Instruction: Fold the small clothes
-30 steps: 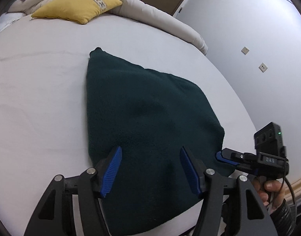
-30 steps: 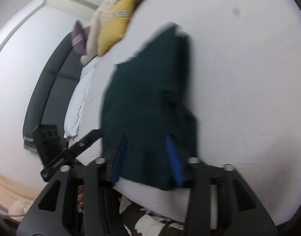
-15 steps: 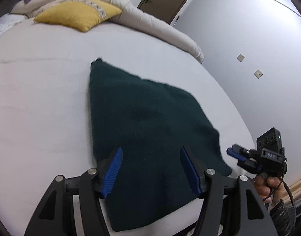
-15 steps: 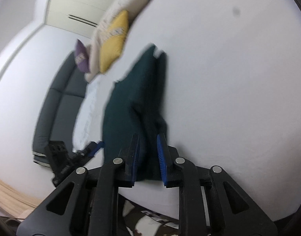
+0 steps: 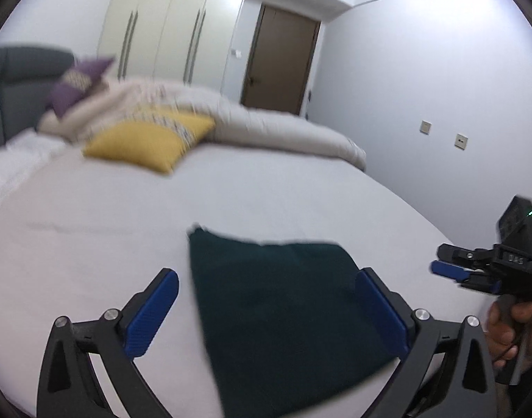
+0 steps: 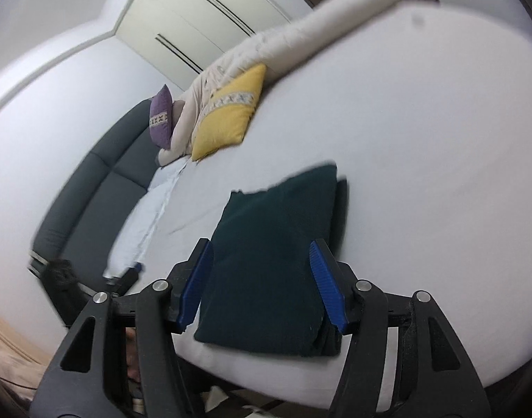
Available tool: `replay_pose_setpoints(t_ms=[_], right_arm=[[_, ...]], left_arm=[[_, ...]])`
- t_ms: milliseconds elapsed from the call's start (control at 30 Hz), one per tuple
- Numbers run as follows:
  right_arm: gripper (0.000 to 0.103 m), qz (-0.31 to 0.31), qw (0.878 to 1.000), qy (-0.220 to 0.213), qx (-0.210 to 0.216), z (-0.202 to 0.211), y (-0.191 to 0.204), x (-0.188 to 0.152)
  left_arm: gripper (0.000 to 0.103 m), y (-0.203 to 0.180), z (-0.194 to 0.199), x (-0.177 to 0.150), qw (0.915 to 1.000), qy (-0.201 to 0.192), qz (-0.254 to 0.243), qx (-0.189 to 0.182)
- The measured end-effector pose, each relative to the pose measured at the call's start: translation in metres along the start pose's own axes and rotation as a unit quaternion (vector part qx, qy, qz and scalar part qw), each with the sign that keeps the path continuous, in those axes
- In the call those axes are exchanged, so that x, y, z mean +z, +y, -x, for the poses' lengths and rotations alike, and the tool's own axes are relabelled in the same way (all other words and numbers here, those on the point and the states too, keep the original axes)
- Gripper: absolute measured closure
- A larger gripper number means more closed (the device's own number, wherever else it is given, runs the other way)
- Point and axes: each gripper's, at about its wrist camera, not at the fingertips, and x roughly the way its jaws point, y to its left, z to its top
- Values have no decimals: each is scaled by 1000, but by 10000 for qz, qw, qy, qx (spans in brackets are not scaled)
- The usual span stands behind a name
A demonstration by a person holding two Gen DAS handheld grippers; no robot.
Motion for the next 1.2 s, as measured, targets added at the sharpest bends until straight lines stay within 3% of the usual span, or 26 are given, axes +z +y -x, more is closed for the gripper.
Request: replay_pose_setpoints(t_ms=[67,133,167,300,400,567,633,700,800,1067,1200], right_arm=[[44,390,9986,-200,-299,9,22,4],[28,810,9918,-583,-800,24,45,4],[24,998,9871,-808,-953,31,55,4],[1,1591,9571,-1861,-1550,62,93,-1],[0,1832,9372,-2267,-1916,79,113,-2],[0,1943,9307,-2284,-2096,96,135,0],[0,1936,9321,-2251,-2076,99,140,2],[0,1997,9320,-2149,-2131,103,145,-2],[0,2076,9297,-2073,-2228,103,153,-5],[0,1841,9439,-1161,-2482,64,141,-14],[0,1790,9430,-816,-2685,37,129,-24]], left_arm=[[0,-5,10,8,9991,-230,-159,327],[0,-8,18,15,9965,-411,-251,685],[0,-10,25,19,9940,-591,-312,865],[0,-15,49,28,9790,-1235,-540,1530],[0,-19,64,36,9686,-1501,-709,1850],[0,-22,68,50,9714,-976,-767,2023],[0,-24,67,49,9718,-954,-825,1994],[0,-23,65,46,9750,-844,-712,1926],[0,-16,50,41,9828,-381,-328,1774],[0,-5,6,11,9839,551,-53,1701],[0,-4,-8,-6,9820,854,2,1682]])
